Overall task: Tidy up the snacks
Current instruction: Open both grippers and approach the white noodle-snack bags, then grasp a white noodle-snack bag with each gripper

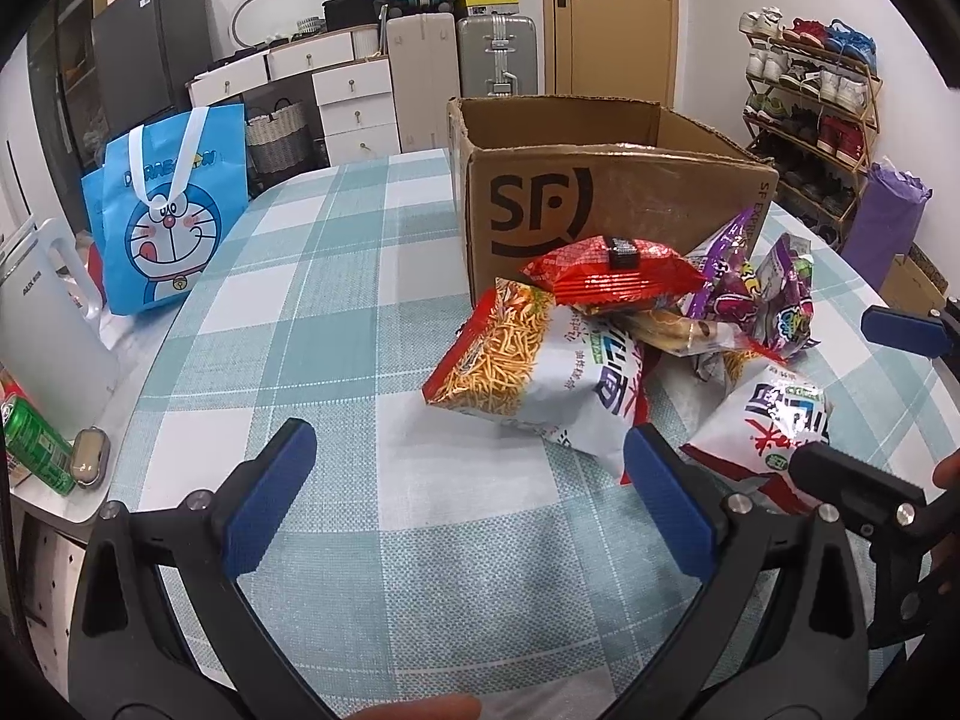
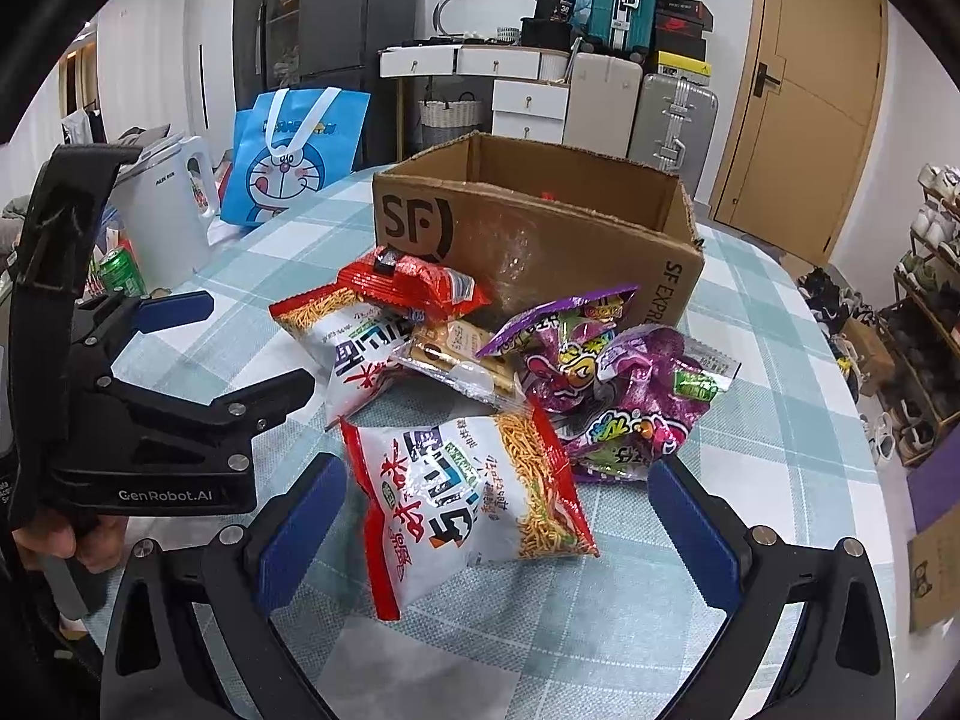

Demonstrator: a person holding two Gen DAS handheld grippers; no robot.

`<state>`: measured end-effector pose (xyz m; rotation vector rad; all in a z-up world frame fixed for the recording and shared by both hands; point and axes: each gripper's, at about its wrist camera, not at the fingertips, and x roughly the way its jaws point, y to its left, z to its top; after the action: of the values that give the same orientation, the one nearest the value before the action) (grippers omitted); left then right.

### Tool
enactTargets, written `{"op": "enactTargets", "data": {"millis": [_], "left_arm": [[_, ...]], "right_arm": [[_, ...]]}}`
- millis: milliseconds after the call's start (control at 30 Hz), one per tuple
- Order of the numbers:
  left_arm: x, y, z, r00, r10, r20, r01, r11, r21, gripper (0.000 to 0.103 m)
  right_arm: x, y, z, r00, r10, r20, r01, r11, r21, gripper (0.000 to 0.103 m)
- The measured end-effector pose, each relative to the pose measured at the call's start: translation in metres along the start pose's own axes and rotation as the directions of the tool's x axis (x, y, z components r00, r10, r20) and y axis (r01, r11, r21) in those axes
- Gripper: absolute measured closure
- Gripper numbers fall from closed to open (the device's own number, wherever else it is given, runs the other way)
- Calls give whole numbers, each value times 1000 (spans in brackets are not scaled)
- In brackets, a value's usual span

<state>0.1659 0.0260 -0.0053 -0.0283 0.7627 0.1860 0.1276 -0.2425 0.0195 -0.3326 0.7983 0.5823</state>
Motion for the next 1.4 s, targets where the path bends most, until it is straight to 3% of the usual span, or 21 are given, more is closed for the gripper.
{"op": "enactTargets", "data": {"millis": [333, 467, 633, 833, 1033, 1400], "left_arm": [[15, -2, -1, 999, -31, -39, 32, 999, 13, 1], [27, -3, 4, 995, -69, -68, 70, 998, 7, 1], [41, -7, 9, 989, -114, -95, 115, 993, 8, 6], [44, -10, 11, 978, -187, -88, 189, 982, 16, 42], [44, -7, 12, 973, -216, -81, 218, 976, 8, 67], [34, 6, 1, 967, -241, -80, 240, 970, -30, 73]], "right_arm": [[24, 3, -9, 996, 55, -75, -54, 999, 7, 2], [33, 2, -11, 995, 60, -85, -59, 998, 19, 21], [33, 3, -11, 995, 64, -74, -63, 998, 10, 26], [25, 3, -12, 995, 72, -65, -73, 997, -15, 40], [20, 6, -13, 994, 88, -63, -90, 995, -36, 43], [5, 8, -11, 994, 105, -33, -107, 993, -53, 45]]}}
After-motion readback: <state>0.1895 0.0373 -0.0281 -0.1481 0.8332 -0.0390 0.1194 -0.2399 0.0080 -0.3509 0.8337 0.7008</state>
